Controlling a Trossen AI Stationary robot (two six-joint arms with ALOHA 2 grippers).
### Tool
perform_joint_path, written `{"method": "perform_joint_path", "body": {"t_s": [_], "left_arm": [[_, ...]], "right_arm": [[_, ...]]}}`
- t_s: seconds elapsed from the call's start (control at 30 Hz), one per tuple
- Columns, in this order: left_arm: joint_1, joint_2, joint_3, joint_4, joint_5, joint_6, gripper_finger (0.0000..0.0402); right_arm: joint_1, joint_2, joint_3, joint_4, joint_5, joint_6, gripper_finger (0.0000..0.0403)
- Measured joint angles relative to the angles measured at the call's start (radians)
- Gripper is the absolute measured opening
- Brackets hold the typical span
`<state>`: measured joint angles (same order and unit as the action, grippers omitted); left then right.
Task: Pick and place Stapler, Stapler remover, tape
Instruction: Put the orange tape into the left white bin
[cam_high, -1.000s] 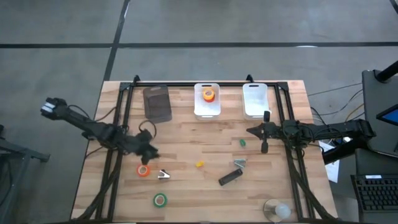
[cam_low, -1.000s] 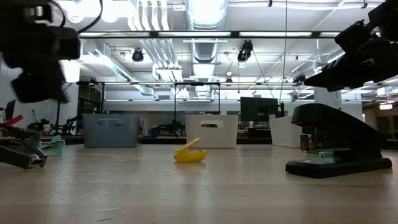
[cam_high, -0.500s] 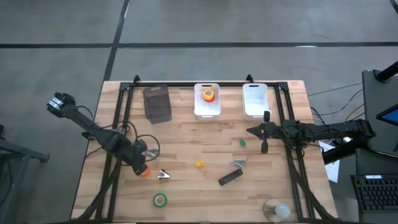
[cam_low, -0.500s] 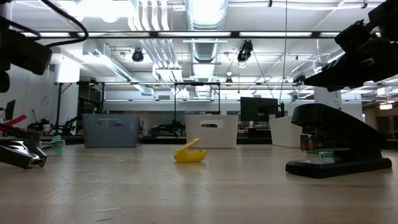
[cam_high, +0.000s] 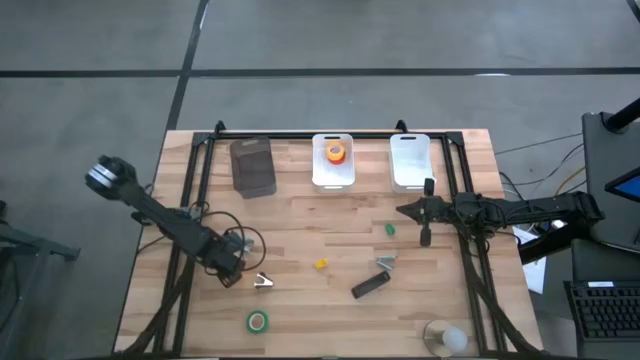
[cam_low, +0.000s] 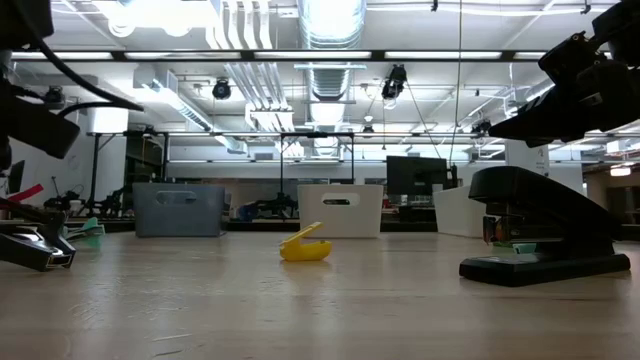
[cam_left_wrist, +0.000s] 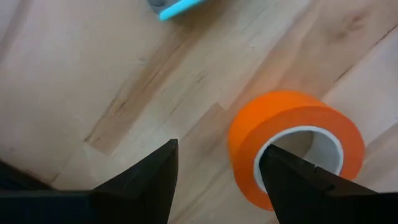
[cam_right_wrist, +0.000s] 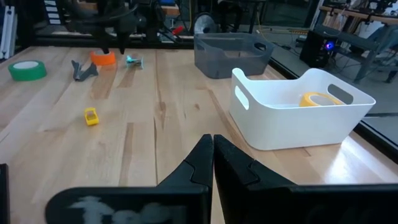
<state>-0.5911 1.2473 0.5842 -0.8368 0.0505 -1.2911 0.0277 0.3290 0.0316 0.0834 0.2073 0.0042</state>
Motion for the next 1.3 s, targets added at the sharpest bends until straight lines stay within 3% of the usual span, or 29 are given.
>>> {"method": "perform_joint_path", "body": {"t_s": [0.2,0.57,0.8,1.0,1.3], "left_arm": [[0.0,0.04,0.0,0.048,0.015,0.031,0.0174],[0.0,0.04,0.0,0.051,0.002,0.064,0.0048],[0.0,-0.003,0.024,0.042,-0.02,0.071,0.0047],[0.002,-0.056,0.084,0.04,-0.159,0.108,0.0077],[0.025,-0.111,0.167,0.189,-0.569,0.245,0.0047]], "right_arm": [[0.0,0.0,0.0,0.0,0.0,-0.004,0.0008],[0.0,0.0,0.0,0.0,0.0,-0.001,0.0008],[0.0,0.001,0.0,0.0,0.0,0.0,0.0008],[0.0,0.0,0.0,0.0,0.0,-0.005,0.0008],[0.0,0.0,0.0,0.0,0.0,0.0,0.0008]]}}
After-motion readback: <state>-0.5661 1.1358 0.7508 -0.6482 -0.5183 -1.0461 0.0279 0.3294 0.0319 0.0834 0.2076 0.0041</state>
